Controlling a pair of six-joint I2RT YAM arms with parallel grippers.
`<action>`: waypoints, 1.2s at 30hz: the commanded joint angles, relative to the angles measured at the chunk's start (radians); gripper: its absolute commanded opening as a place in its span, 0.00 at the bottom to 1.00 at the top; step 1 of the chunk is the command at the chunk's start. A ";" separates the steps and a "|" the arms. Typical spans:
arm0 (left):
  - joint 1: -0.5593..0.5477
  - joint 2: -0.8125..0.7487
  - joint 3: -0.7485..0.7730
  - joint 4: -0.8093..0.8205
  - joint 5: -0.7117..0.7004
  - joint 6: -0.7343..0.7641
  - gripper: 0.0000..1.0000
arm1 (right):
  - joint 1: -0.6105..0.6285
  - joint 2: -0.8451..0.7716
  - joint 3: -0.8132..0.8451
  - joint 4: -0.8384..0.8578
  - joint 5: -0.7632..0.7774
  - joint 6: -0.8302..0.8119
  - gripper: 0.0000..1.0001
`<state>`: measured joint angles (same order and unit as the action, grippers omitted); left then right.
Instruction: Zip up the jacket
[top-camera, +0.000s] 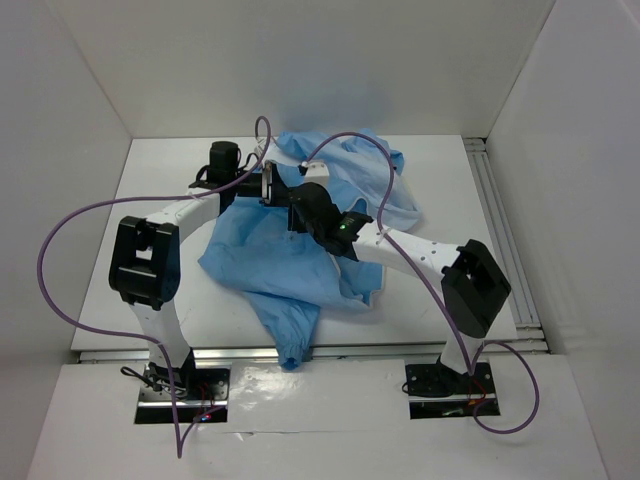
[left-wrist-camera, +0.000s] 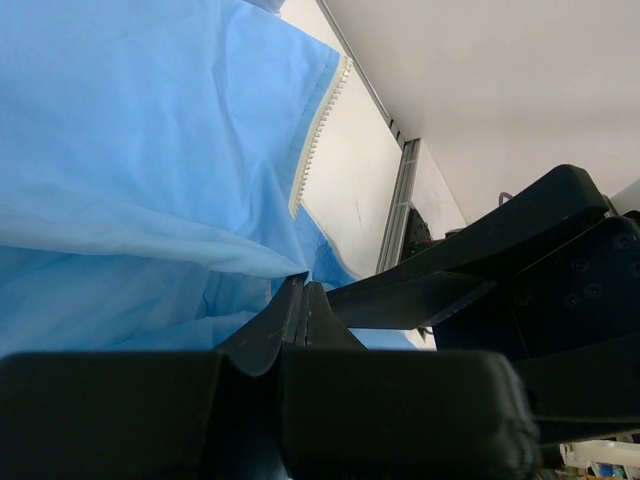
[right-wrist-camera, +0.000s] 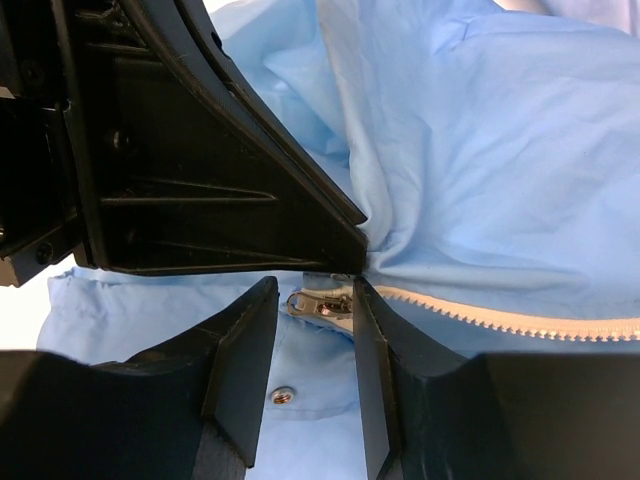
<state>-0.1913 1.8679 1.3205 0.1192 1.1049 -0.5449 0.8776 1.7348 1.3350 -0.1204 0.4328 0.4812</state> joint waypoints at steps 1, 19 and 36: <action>0.000 -0.047 0.037 0.027 0.024 0.031 0.00 | 0.008 0.000 0.033 -0.015 0.029 -0.003 0.44; 0.000 -0.056 0.037 0.017 0.024 0.031 0.00 | 0.008 -0.020 0.023 -0.033 0.070 -0.003 0.35; 0.000 -0.056 0.037 0.017 0.024 0.040 0.00 | 0.008 -0.052 -0.016 -0.024 0.070 0.016 0.12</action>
<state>-0.1925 1.8679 1.3205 0.1112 1.1030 -0.5228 0.8803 1.7306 1.3319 -0.1394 0.4633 0.4870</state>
